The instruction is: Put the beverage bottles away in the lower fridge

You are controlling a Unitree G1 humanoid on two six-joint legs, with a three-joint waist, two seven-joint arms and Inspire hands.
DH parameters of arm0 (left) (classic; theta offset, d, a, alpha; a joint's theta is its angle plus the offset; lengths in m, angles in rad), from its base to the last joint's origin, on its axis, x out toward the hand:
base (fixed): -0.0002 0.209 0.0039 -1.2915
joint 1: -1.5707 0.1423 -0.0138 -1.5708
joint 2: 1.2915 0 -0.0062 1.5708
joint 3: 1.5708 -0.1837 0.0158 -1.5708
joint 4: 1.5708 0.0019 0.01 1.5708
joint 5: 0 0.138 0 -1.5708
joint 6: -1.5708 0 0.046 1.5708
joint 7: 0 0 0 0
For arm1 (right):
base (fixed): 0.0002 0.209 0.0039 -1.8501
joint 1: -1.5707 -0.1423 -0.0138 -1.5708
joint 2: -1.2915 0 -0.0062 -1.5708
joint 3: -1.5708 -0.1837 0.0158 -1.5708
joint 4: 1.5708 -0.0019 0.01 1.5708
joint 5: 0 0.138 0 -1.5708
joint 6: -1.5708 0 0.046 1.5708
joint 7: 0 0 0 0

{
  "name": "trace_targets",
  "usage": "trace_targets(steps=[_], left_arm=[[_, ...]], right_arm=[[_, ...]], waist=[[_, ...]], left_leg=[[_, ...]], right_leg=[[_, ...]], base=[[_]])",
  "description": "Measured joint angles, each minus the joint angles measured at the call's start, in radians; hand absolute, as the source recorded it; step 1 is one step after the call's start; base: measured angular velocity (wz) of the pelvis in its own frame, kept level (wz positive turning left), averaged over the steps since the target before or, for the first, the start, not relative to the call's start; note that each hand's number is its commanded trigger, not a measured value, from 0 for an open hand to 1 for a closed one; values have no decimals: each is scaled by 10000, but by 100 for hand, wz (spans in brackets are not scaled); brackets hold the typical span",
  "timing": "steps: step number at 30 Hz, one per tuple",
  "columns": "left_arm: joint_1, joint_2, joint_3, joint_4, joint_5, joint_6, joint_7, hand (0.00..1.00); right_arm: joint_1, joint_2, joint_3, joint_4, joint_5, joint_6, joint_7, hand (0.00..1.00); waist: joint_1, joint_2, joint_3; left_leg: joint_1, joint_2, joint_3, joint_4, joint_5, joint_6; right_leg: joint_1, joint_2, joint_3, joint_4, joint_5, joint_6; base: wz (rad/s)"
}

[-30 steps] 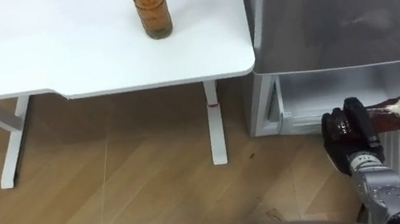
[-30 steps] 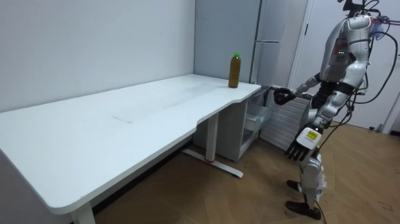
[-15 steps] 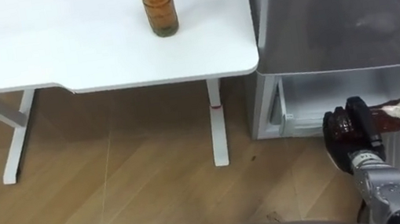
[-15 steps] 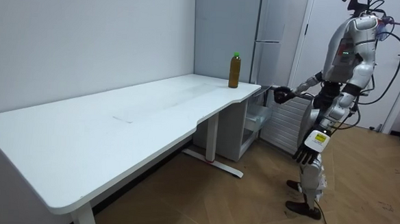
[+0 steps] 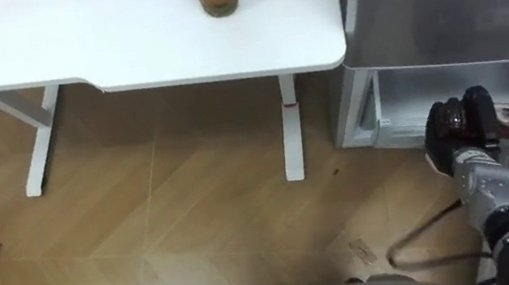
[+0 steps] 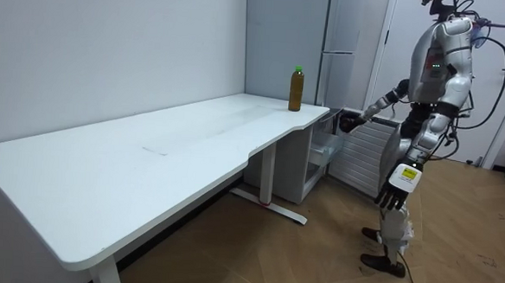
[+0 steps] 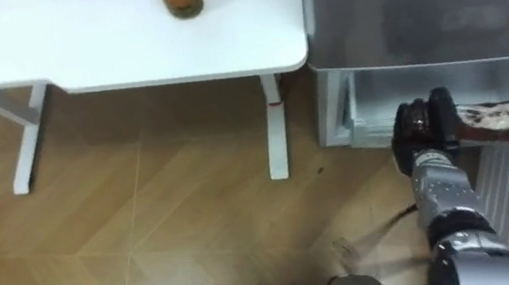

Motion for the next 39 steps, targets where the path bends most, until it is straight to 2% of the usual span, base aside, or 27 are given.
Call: trace_targets(steps=[5, 8, 13, 15, 18, 22, 25, 28, 29, 30, 34, 39], left_arm=[[-969, 7, -98, 277, 11, 172, -260, 0], [-1241, 17, -189, 286, 85, 190, -290, 0], [-1383, 45, -257, 315, 94, 326, -549, 0], [-1378, 45, -353, 434, 94, 334, -632, 0], [-1351, 55, -367, 496, 91, 303, -637, 0], [-1269, 213, -364, 645, 85, 172, -558, 0], [-1149, 338, -366, 684, 87, 176, -526, 0], [-1145, 339, -392, 693, 84, 172, -436, 0], [-1145, 339, -399, 692, 84, 160, -393, 0], [-1147, 339, -402, 692, 84, 154, -380, 0], [-1152, 360, -432, 691, 95, 100, -370, 0], [-1167, 593, -349, 704, 241, -22, -377, 0]], right_arm=[[-1523, -327, -686, 1292, -11, 113, 30, 100], [-1898, -530, -965, 1443, -19, 222, 89, 100], [-2001, -755, -1237, 1690, -26, 414, 80, 100], [-2224, -889, -1437, 1942, -19, 397, 65, 100], [-2531, -1093, -1381, 2102, -26, 407, 66, 100], [-2837, -1481, -1390, 2520, -107, 411, 4, 100], [-2972, -1563, -1384, 2523, -296, 407, -98, 100], [-3047, -1661, -1368, 2523, -402, 397, -192, 100], [-3053, -1681, -1366, 2522, -403, 389, -202, 56], [-3067, -1689, -1360, 2522, -405, 390, -202, 0], [-3075, -1705, -1337, 2522, -404, 380, -263, 0], [-3112, -1833, -1251, 2531, -451, 408, -477, 0]], waist=[[-16, 1, 49], [8, 70, 92], [48, 73, 102], [238, 79, 116], [299, 84, 120], [582, 27, 159], [623, -31, 198], [667, -61, 217], [690, -67, 218], [696, -74, 222], [731, -120, 246], [691, -249, 238]], left_leg=[[-708, -99, 20, 40, 224, 88], [-1035, -172, 25, 24, 351, 146], [-1567, -240, 60, 43, 495, 199], [-1643, -289, 68, 11, 554, 224], [-1804, -344, 68, 27, 607, 263], [-2026, -390, 216, 43, 671, 322], [-2267, -402, 277, 69, 729, 337], [-2412, -446, 308, 34, 802, 356], [-2468, -453, 311, 36, 806, 361], [-2492, -456, 312, 34, 808, 365], [-2523, -476, 300, 23, 810, 368], [-2754, -474, 298, 47, 828, 383]], right_leg=[[-750, -234, -268, 315, 18, 15], [-1058, -346, -398, 393, 43, 53], [-1638, -482, -499, 611, 59, 65], [-1808, -540, -445, 751, 56, 69], [-2011, -622, -462, 883, 34, 92], [-2299, -713, -442, 1039, 28, 106], [-2550, -756, -452, 1103, 32, 111], [-2738, -824, -475, 1188, 27, 119], [-2787, -833, -476, 1195, 25, 123], [-2815, -837, -477, 1197, 25, 125], [-2841, -859, -484, 1197, 8, 156], [-3050, -908, -675, 1265, 7, 154]], base=[[14], [15], [8], [-3], [4], [0], [1], [5], [5], [0], [0], [7]])
